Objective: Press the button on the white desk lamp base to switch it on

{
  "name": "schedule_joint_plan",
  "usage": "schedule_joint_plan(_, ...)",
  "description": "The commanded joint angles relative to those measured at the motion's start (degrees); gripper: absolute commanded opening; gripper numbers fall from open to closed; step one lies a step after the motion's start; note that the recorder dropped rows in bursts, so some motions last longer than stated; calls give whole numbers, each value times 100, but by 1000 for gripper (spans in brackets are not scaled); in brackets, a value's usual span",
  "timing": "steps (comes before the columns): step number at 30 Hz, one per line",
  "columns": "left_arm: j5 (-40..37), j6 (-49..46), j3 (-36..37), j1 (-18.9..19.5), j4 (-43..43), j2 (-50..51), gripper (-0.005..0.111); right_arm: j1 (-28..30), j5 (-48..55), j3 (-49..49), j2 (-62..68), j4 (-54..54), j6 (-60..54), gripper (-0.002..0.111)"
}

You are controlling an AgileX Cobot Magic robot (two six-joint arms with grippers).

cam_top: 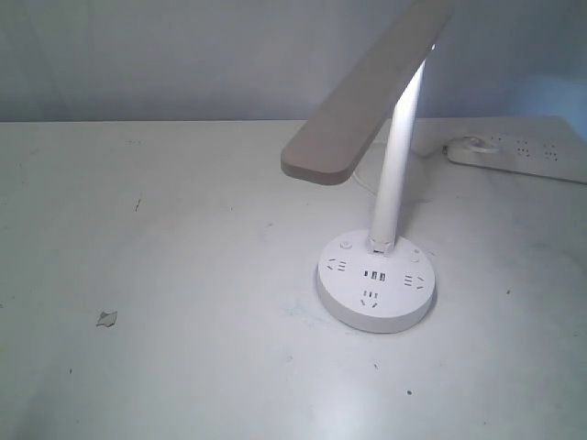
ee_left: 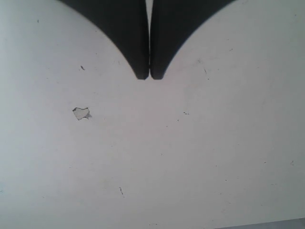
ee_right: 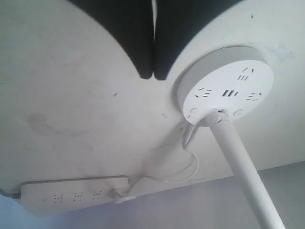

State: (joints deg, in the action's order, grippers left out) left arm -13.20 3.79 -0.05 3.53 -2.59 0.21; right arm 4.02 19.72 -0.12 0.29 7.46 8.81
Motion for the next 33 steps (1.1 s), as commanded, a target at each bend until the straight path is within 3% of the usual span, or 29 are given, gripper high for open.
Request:
schedule_joint_plan(1,-9,-10,5,-24,36,-21,0,-1,-3,12,-29,28,-65,0)
schedule_joint_plan(6,-9,-10,5,-24,36,-21,0,-1,-3,12,-29,-388,-224,0)
schedule_joint_plan(9,-9,-10,5,-24,36,-21,0,-1,-3,12,-29,-560,-1457,0)
schedule_joint_plan(12,-9,-10,5,-24,36,-21,0,-1,-3,12,-29,-560,-1627,0)
schedule_joint_plan(33,-9,-10,5,-24,36,-21,0,-1,8,12,-29,-560,-1629,0)
